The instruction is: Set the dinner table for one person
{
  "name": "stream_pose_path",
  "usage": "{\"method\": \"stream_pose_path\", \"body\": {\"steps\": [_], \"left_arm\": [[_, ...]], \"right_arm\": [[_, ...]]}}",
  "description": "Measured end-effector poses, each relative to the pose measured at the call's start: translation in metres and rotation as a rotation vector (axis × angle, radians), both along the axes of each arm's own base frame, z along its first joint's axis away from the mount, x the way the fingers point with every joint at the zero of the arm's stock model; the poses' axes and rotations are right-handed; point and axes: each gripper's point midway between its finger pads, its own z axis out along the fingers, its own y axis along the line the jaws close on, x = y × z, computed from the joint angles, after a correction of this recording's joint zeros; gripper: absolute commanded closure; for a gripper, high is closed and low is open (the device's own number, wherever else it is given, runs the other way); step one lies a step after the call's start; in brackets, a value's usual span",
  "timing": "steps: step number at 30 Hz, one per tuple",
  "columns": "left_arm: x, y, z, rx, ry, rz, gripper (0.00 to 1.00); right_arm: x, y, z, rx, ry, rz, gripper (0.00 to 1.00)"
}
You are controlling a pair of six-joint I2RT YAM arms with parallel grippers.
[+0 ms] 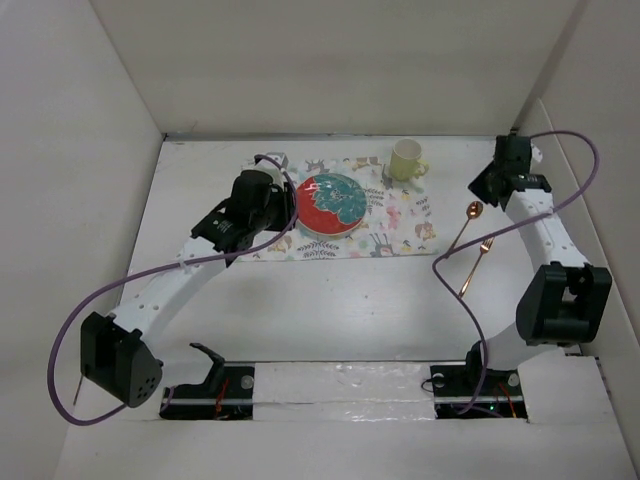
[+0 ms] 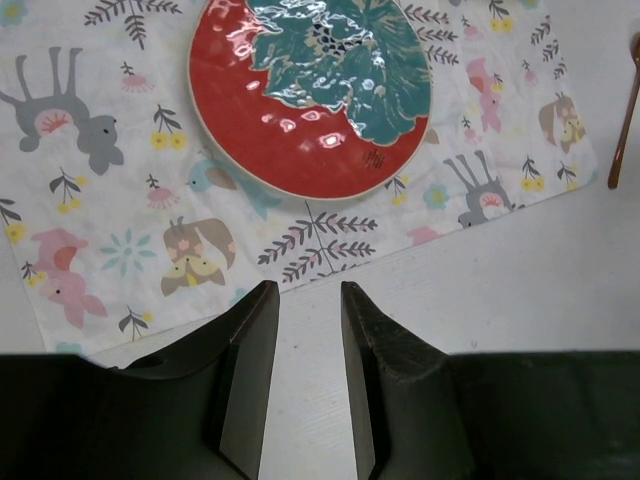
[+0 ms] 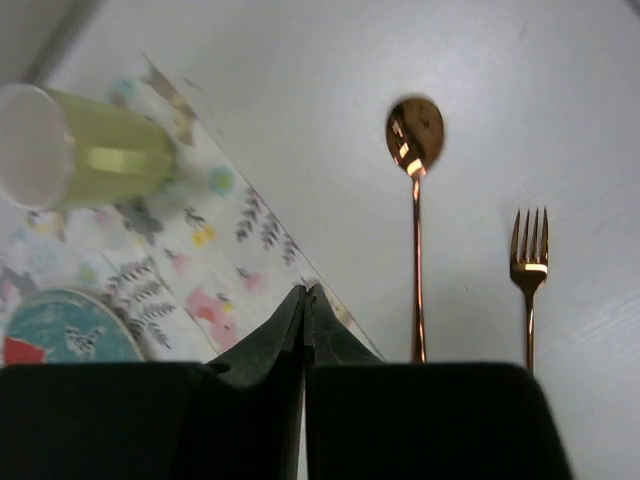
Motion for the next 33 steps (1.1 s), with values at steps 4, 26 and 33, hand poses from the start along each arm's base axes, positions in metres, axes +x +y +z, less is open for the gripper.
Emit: {"method": "stream_pose_path", "body": {"steps": [4, 26, 33], "left_arm": [[-0.011, -0.006, -0.005, 0.006, 0.005, -0.031, 0.71], [-0.031, -0.004, 0.003, -0.023, -0.029, -0.042, 0.71], [-0.029, 0.001, 0.005, -0.015, -0.041, -0.017, 0.71]], "right_arm": [[-0.03, 0.001, -0.078, 0.018, 0.205, -0.006, 0.61], [-0.013, -0.016, -0.172, -0.003, 0.467, -0.016, 0.62], [-0.011, -0.024, -0.173, -0.007, 0.484, -0.018, 1.0]]}}
